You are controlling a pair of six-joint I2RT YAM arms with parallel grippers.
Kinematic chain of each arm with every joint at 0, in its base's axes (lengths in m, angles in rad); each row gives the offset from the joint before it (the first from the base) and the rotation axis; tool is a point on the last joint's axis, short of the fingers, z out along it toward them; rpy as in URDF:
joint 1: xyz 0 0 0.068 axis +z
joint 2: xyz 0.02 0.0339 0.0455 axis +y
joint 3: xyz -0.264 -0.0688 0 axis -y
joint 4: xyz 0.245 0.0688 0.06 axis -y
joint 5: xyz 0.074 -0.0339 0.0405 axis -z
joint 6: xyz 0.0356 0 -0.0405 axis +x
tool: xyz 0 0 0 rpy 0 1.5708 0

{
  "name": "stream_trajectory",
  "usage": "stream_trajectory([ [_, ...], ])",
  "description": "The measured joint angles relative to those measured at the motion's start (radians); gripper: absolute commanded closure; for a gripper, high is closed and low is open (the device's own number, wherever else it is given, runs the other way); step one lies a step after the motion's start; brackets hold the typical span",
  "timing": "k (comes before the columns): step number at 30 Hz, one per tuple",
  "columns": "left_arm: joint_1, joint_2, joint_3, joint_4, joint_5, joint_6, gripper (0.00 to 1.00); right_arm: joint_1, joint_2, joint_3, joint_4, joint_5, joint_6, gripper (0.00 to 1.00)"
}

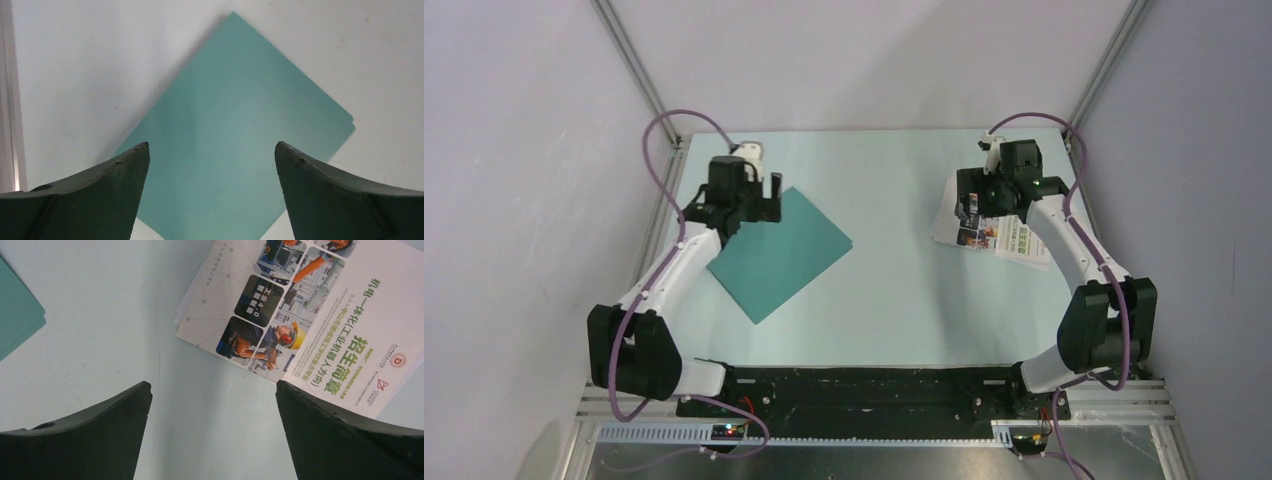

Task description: Put the files into the folder

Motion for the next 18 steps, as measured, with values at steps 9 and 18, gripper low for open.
stream_trajectory([
  [9, 0.423, -0.008, -0.065, -0.055, 0.133, -0.28, 0.0, 0.027, 0.097, 0.044, 0.007, -0.136, -0.043, 0.04],
  [18, 0.565, 0.047, -0.192, -0.053, 0.328, -0.352, 0.0, 0.106, 0.29, 0.185, 0.031, -0.296, -0.038, 0.08],
])
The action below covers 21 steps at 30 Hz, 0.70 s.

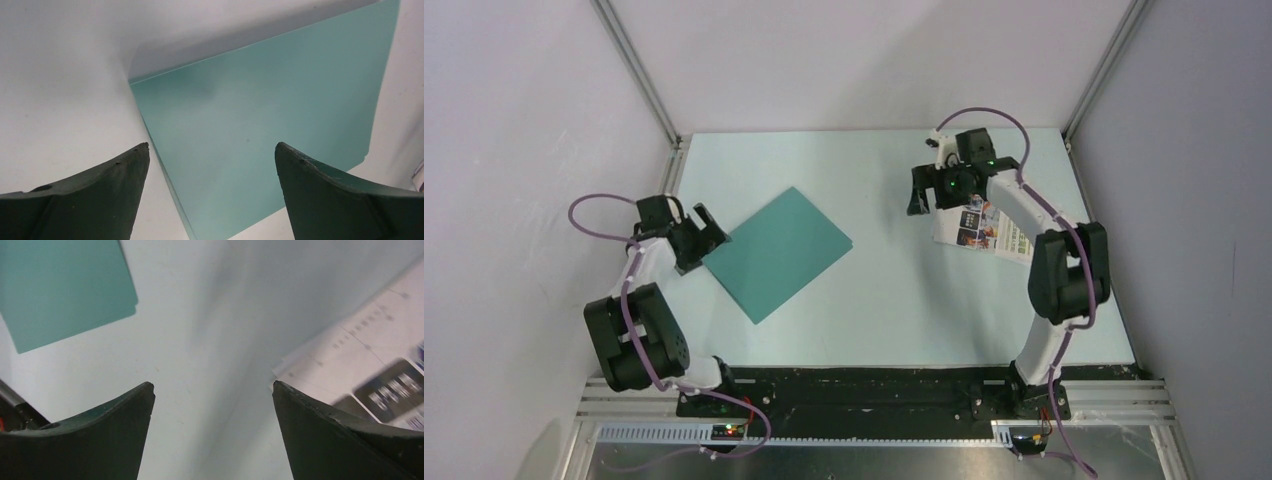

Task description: Put the files into the folder

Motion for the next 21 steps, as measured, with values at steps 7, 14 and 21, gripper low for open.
stream_trajectory([
  [7, 0.078, 0.071, -0.031, 0.058, 0.002, -0.003, 0.02, 0.06, 0.201, 0.112, 0.04, -0.097, 0.059, 0.09],
  [14, 0.1, 0.147, -0.03, 0.101, 0.031, 0.009, 0.1, 0.115, 0.381, 0.24, 0.078, -0.141, 0.113, 0.09],
  [21, 0.108, 0.163, -0.034, 0.116, 0.077, 0.023, 0.17, 0.132, 0.515, 0.349, 0.124, -0.214, 0.184, 0.08],
])
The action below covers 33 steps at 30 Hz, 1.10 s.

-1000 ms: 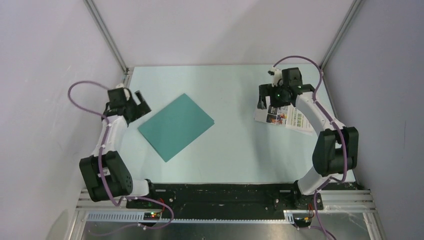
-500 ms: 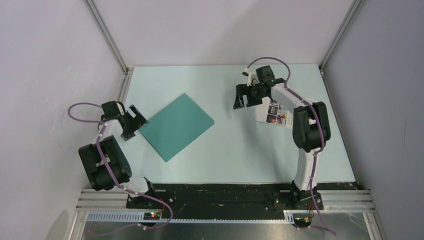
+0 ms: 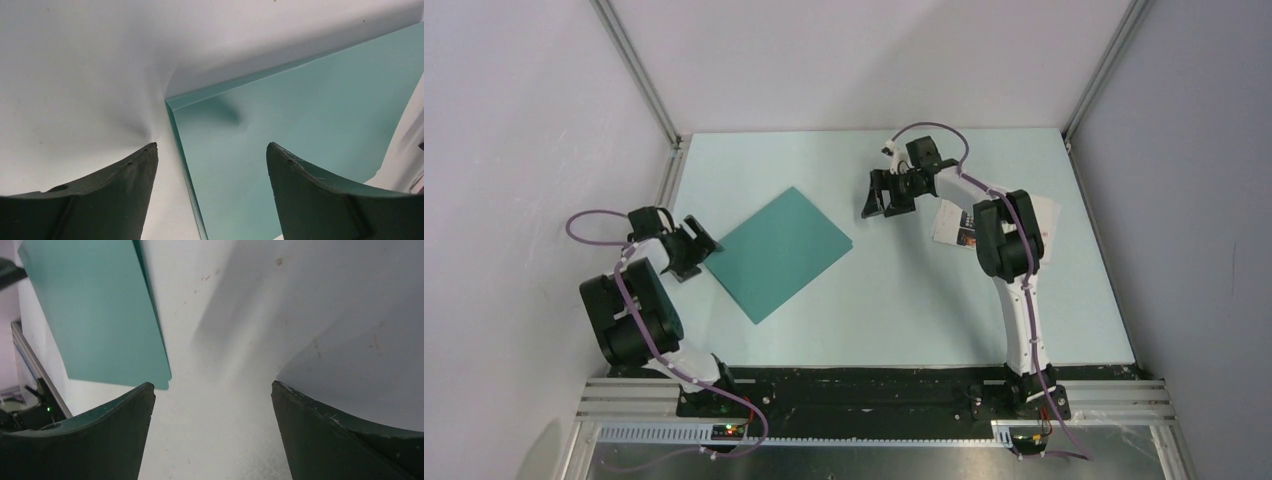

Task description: Put the files into the folder

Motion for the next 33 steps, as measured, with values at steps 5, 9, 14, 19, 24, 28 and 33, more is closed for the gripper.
stream_trajectory([
  [5, 0.008, -0.009, -0.035, 0.004, 0.042, 0.0, 0.18, 0.008, 0.025, 0.023, 0.029, -0.03, 0.03, 0.08],
  [9, 0.008, -0.01, -0.044, 0.011, 0.069, 0.0, 0.21, 0.023, 0.032, 0.031, 0.039, -0.029, 0.033, 0.08],
  [14, 0.009, -0.01, -0.046, 0.029, 0.109, -0.001, 0.26, 0.029, 0.033, 0.031, 0.045, -0.027, 0.033, 0.07],
  [19, 0.01, -0.002, -0.046, 0.053, 0.148, -0.003, 0.31, 0.031, 0.033, 0.031, 0.045, -0.026, 0.033, 0.07],
  [24, 0.011, 0.028, -0.051, 0.094, 0.211, -0.026, 0.33, 0.033, 0.033, 0.031, 0.045, -0.022, 0.032, 0.04],
  [28, 0.011, 0.072, -0.083, 0.18, 0.324, -0.073, 0.33, 0.037, 0.032, 0.03, 0.045, -0.018, 0.016, 0.04],
  [33, 0.005, 0.141, -0.101, 0.305, 0.481, -0.133, 0.32, 0.042, 0.032, 0.029, 0.044, -0.019, -0.021, 0.06],
])
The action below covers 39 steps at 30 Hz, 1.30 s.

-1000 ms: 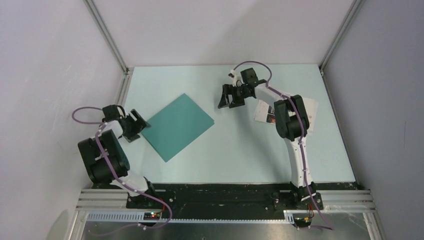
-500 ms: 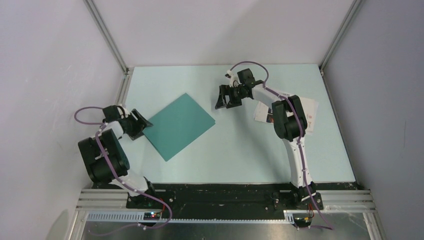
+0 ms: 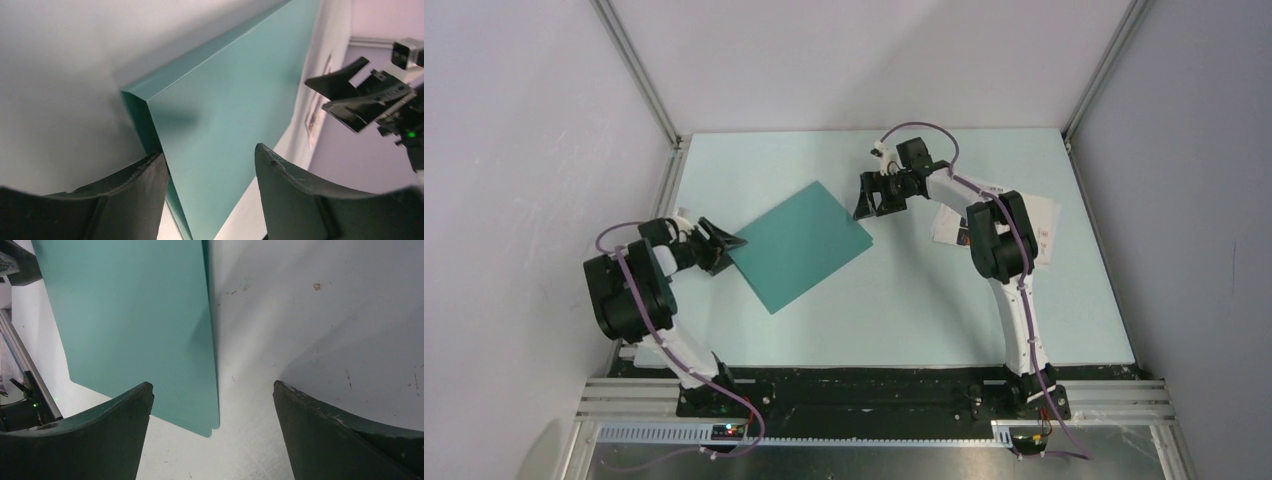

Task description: Put the files into the folder

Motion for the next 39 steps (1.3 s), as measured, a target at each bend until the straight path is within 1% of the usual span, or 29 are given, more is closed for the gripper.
stream_trajectory([
  [2, -0.005, 0.035, 0.003, 0.041, 0.059, -0.018, 0.32, 0.001, 0.0, 0.0, -0.002, 0.0, -0.011, 0.06],
  [4, -0.014, 0.063, 0.01, 0.063, 0.104, -0.026, 0.35, 0.002, 0.0, 0.0, -0.003, 0.0, -0.02, 0.07],
  [8, -0.058, 0.117, 0.035, 0.087, 0.166, -0.035, 0.49, 0.004, 0.0, 0.001, -0.007, -0.002, -0.037, 0.06],
  [10, -0.086, 0.136, 0.043, 0.091, 0.193, -0.043, 0.6, 0.007, 0.0, 0.001, -0.007, -0.002, -0.039, 0.03],
  [11, -0.098, 0.145, 0.045, 0.092, 0.206, -0.046, 0.63, 0.009, 0.0, 0.002, -0.008, -0.001, -0.039, 0.02],
  [12, -0.105, 0.15, 0.045, 0.092, 0.212, -0.052, 0.71, 0.01, -0.001, 0.002, -0.008, 0.0, -0.037, 0.01],
  [14, -0.116, 0.157, 0.044, 0.09, 0.222, -0.064, 0.76, 0.006, -0.009, 0.002, -0.019, 0.013, -0.035, 0.01],
  [17, -0.116, 0.157, 0.044, 0.093, 0.233, -0.088, 0.81, -0.011, -0.032, -0.003, -0.066, 0.026, -0.029, 0.02],
  [19, -0.116, 0.157, 0.044, 0.092, 0.232, -0.125, 0.85, -0.033, -0.061, -0.014, -0.101, 0.028, -0.009, 0.01],
  [21, -0.116, 0.157, 0.044, 0.096, 0.231, -0.168, 0.91, -0.071, -0.116, -0.04, -0.137, 0.029, 0.014, 0.01],
  [22, -0.116, 0.157, 0.043, 0.104, 0.232, -0.195, 0.95, -0.093, -0.151, -0.055, -0.159, 0.031, 0.023, 0.01],
  [24, -0.116, 0.157, 0.043, 0.137, 0.236, -0.265, 0.99, -0.13, -0.217, -0.071, -0.204, 0.029, 0.034, 0.01],
  [27, -0.116, 0.161, 0.043, 0.213, 0.251, -0.387, 1.0, -0.169, -0.303, -0.101, -0.256, -0.019, 0.065, 0.01],
  [30, -0.116, 0.185, 0.043, 0.286, 0.261, -0.502, 1.0, -0.159, -0.346, -0.161, -0.293, -0.078, 0.093, 0.01],
  [35, -0.119, 0.215, 0.019, 0.355, 0.261, -0.665, 1.0, -0.135, -0.309, -0.213, -0.3, -0.169, 0.165, 0.02],
  [39, -0.127, 0.215, -0.009, 0.377, 0.261, -0.753, 1.0, -0.124, -0.254, -0.225, -0.249, -0.252, 0.26, 0.03],
])
